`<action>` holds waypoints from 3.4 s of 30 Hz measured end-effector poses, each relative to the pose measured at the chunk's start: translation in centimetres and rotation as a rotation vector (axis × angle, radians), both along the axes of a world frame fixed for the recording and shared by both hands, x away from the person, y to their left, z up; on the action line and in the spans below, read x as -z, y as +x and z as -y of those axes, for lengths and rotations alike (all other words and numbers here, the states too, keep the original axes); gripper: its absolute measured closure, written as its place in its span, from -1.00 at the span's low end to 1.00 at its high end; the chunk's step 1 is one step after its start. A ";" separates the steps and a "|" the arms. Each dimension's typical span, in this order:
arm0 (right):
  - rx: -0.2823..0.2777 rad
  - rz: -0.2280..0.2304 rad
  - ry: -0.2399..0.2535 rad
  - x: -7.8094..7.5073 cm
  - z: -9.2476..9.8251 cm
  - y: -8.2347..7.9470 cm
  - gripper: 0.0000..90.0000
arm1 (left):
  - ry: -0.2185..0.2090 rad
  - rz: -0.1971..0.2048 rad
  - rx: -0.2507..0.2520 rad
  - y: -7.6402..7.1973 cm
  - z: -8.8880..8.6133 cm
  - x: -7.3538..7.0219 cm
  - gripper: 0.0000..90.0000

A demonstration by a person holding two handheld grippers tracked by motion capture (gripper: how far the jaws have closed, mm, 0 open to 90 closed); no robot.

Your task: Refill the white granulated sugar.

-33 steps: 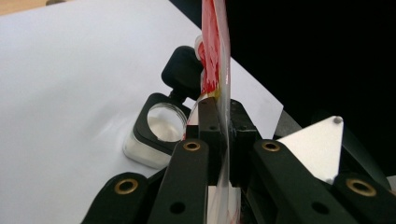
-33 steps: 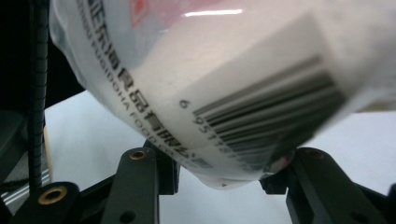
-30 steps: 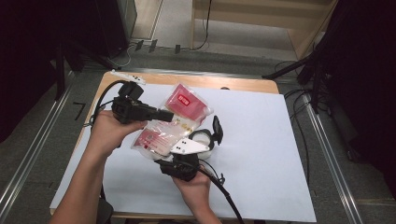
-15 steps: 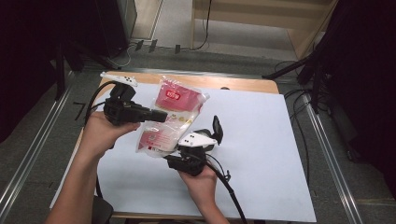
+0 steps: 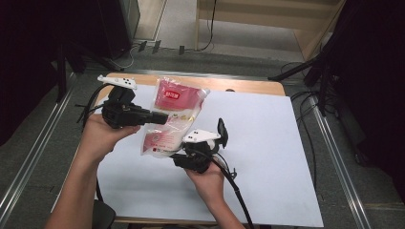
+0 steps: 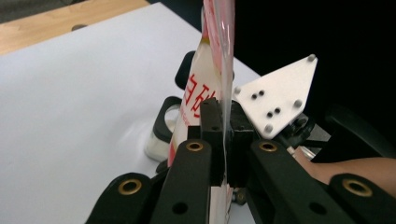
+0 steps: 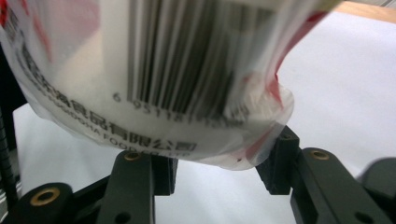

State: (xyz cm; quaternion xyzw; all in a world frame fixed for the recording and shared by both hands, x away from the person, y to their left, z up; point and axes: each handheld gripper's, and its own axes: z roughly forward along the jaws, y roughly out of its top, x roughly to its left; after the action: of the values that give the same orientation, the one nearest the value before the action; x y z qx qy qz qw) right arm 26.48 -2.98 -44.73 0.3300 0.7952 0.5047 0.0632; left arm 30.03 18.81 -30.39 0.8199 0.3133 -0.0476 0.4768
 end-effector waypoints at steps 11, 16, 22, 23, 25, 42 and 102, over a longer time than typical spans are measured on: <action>-0.073 -0.020 -0.015 0.1 -0.6 0.0 0.29 | -0.097 0.004 -0.037 -0.2 -1.3 -0.9 1.00; -0.099 -0.037 -0.001 0.0 -0.1 0.1 0.29 | -0.099 0.030 -0.083 -0.2 -2.2 -1.4 1.00; -0.159 -0.044 0.010 -0.5 0.8 0.6 0.29 | -0.023 0.043 -0.155 1.0 -2.6 -0.5 1.00; -0.175 -0.047 0.009 -0.5 1.1 0.7 0.28 | -0.006 0.045 -0.158 1.2 -2.6 -0.3 1.00; -0.194 -0.049 0.009 -0.6 1.6 0.8 0.28 | 0.013 0.050 -0.162 1.5 -2.5 0.2 1.00; -0.258 -0.051 0.055 -1.2 6.0 -0.1 0.25 | -0.005 0.000 -0.213 4.7 -2.6 4.1 1.00; -0.125 -0.022 -0.019 0.1 11.7 -1.1 0.24 | -0.064 -0.096 -0.147 5.4 -6.4 11.9 0.90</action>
State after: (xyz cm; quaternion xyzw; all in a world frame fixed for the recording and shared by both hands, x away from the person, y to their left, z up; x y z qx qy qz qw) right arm 25.39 -14.69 -44.82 0.2847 0.8196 0.4965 0.0258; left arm 35.47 25.26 -42.33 0.7757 0.3936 -0.0618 0.4895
